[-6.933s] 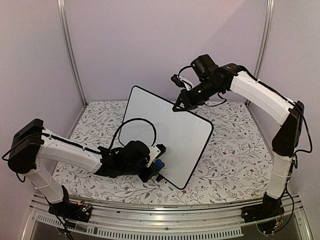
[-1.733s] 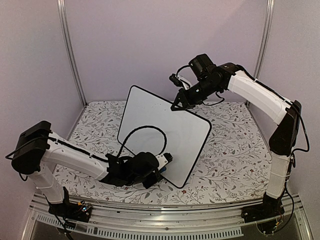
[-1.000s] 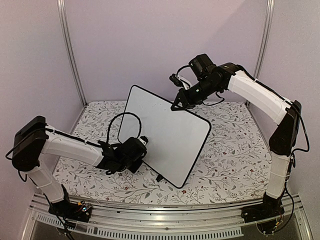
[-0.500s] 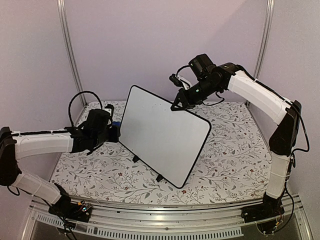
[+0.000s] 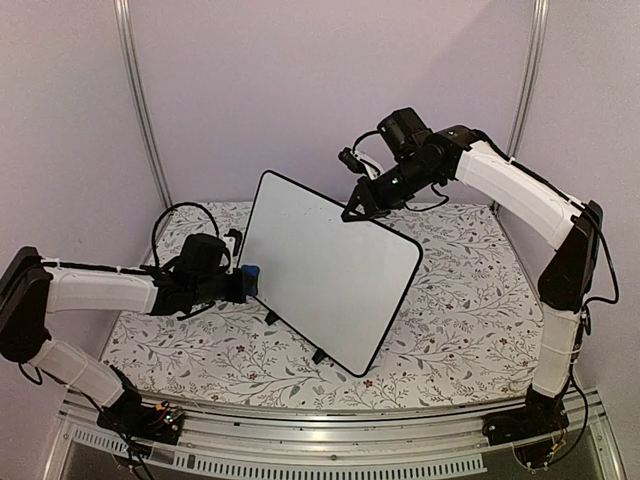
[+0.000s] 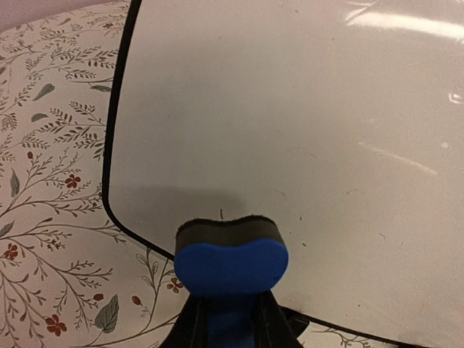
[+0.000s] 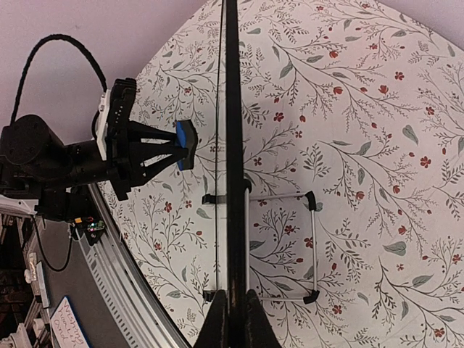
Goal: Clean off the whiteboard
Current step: Erase the whiteboard from the whiteboard stand, then place the whiteboard eraser at the center of the board, then place the whiteboard on the whiteboard stand, then reset both arms
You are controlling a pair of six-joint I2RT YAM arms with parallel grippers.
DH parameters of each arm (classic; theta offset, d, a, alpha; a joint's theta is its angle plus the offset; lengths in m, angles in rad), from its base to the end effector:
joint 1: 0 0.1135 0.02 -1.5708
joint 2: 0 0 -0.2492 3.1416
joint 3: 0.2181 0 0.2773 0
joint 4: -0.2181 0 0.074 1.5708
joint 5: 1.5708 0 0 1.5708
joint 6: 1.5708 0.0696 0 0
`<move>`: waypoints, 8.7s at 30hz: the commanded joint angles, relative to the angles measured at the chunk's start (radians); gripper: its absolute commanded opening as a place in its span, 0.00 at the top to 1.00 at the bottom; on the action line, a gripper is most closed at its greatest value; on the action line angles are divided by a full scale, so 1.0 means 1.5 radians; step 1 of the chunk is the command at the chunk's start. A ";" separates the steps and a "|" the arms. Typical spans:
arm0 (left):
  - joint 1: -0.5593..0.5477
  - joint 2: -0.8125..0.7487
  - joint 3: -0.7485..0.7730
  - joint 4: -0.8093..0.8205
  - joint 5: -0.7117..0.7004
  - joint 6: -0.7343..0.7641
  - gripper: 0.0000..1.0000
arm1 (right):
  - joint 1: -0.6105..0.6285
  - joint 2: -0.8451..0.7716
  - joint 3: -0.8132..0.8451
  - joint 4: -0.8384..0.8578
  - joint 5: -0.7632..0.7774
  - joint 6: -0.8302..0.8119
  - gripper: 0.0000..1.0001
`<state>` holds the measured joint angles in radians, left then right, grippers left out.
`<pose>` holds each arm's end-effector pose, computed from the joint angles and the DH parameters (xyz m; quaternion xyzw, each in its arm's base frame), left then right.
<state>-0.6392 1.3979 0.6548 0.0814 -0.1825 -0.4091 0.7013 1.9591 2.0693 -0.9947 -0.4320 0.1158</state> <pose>0.2720 -0.1864 0.1325 0.0630 0.8934 -0.1479 0.4195 0.3355 0.3215 0.3274 -0.3345 0.8599 0.3158 0.2214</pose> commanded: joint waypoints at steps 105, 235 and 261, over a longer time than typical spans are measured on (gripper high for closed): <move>0.110 -0.033 -0.098 0.236 -0.019 -0.299 0.97 | 0.020 0.008 -0.019 -0.041 0.004 -0.021 1.00; -0.133 -0.396 0.036 -0.176 -0.375 -0.098 0.00 | -0.017 -0.224 -0.172 0.217 0.144 -0.021 0.01; -0.278 -0.163 -0.041 0.010 -0.326 -0.138 0.00 | -0.119 -0.364 -0.417 0.277 0.246 0.051 0.01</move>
<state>-1.0325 1.1473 0.6346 0.1043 -0.6575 -0.5480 0.5327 1.4361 1.4475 -0.6167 -0.0761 0.1680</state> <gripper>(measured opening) 0.996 0.989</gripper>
